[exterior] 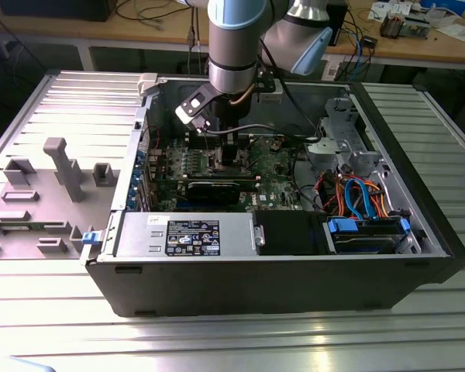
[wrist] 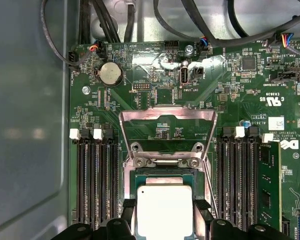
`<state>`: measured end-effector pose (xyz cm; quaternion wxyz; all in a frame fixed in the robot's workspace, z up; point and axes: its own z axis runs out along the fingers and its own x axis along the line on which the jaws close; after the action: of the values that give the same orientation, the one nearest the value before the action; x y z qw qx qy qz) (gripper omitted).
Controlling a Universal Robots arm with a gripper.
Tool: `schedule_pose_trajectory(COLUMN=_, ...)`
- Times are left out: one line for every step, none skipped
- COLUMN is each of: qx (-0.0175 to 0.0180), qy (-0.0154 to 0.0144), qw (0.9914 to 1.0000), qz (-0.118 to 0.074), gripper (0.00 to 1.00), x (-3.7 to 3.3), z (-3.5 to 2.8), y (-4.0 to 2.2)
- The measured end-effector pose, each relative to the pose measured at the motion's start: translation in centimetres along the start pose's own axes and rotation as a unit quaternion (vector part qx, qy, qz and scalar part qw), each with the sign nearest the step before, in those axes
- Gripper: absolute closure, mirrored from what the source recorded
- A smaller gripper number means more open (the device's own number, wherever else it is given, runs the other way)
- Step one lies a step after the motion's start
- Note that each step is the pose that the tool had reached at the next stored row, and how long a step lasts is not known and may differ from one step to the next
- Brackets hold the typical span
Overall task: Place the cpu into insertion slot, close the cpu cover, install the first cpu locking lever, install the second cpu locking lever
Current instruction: 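Place the cpu into insertion slot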
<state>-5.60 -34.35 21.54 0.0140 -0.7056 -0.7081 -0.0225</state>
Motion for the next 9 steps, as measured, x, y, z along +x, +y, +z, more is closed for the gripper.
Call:
schedule_pose_trajectory(qx=0.0, qy=0.0, qw=1.0, qz=0.0, gripper=0.46, x=0.0, z=0.02, y=0.0)
schedule_pose_trajectory(qx=0.0, qy=0.0, qw=1.0, qz=0.0, gripper=0.46, x=0.0, z=0.03, y=0.0)
schedule_pose_trajectory(qx=0.0, qy=0.0, qw=1.0, qz=0.0, gripper=0.46, x=0.0, z=0.03, y=0.0)
schedule_pose_trajectory(qx=0.0, qy=0.0, qw=1.0, qz=0.0, gripper=0.46, x=0.0, z=0.03, y=0.0)
schedule_pose_trajectory(qx=0.0, qy=0.0, qw=1.0, qz=0.0, gripper=0.46, x=0.0, z=0.03, y=0.0)
schedule_pose_trajectory(qx=0.0, qy=0.0, qw=1.0, qz=0.0, gripper=0.46, x=0.0, z=0.03, y=0.0)
schedule_pose_trajectory(qx=0.0, qy=0.0, qw=1.0, qz=0.0, gripper=0.46, x=0.0, z=0.03, y=0.0)
schedule_pose_trajectory(qx=0.0, qy=0.0, qw=1.0, qz=0.0, gripper=0.46, x=0.0, z=0.03, y=0.0)
schedule_pose_trajectory(qx=0.0, qy=0.0, qw=1.0, qz=0.0, gripper=0.46, x=0.0, z=0.04, y=0.0)
